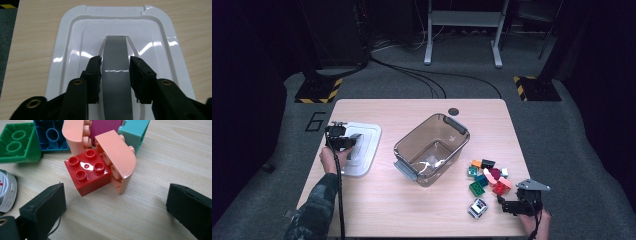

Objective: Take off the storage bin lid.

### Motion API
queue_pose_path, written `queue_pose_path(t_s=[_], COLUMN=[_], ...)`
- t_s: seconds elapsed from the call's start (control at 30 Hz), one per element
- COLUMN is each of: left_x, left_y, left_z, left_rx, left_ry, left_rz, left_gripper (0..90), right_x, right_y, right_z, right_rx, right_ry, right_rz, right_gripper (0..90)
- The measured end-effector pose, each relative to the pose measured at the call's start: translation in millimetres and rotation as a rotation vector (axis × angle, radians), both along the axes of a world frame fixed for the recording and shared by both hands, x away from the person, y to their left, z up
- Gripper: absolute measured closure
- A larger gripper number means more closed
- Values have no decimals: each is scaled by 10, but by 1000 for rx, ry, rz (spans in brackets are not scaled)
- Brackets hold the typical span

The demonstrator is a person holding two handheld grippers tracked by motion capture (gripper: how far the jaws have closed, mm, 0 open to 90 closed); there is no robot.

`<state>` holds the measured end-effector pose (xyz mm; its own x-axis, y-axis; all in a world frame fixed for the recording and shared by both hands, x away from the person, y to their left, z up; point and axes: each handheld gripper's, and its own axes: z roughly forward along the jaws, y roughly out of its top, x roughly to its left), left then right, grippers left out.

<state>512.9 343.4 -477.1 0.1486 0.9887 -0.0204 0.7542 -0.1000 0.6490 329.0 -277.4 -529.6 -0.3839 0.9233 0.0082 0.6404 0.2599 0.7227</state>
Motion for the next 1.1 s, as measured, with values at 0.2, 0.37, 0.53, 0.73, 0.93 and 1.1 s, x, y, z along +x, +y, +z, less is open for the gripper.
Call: queue_pose_path(t_s=[0.2,0.37,0.53,0.73,0.93,1.1], left_x=[-102,-279,-499,-749,-1032,-1242], left_y=[25,-4,-84,-170,-305,-458], left_z=[122,246,296,276,171,12], left_rx=[-19,-25,-26,-14,5,42], left_ry=[-16,-53,-89,-118,-110,-114], left_rz=[-26,-81,-136,-195,-271,-337], left_gripper=[383,234,158,128,108,98], right_x=[1,1,0,3,4,2], right_y=[0,0,1,0,8,13], right_z=[0,0,0,-1,-2,-1], right_rx=[-1,-2,-2,-8,-11,-10], right_ry=[0,0,0,-3,-2,3], right_rz=[1,1,1,5,2,-6], right_gripper=[20,19,20,17,11,4])
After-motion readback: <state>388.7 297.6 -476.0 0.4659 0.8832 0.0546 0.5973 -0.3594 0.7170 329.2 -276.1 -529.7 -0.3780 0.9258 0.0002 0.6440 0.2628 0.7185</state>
